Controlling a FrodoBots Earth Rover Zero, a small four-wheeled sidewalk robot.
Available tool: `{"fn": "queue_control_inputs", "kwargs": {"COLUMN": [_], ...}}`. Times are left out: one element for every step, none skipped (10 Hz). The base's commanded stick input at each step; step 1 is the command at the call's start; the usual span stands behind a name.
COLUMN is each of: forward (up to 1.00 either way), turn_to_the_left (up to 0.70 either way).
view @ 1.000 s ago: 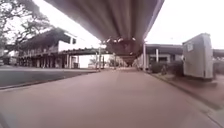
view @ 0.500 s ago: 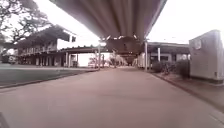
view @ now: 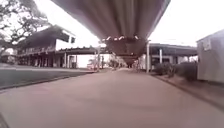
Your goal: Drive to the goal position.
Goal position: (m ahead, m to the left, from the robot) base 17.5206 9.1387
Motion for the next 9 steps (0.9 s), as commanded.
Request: {"fn": "queue_control_inputs", "kwargs": {"forward": [0.85, 0.85, 0.85, 0.85, 0.85, 0.85, 0.85, 0.85, 0.85], "turn_to_the_left": [0.00, 0.00, 0.00, 0.00, 0.00, 0.00, 0.00, 0.00, 0.00]}}
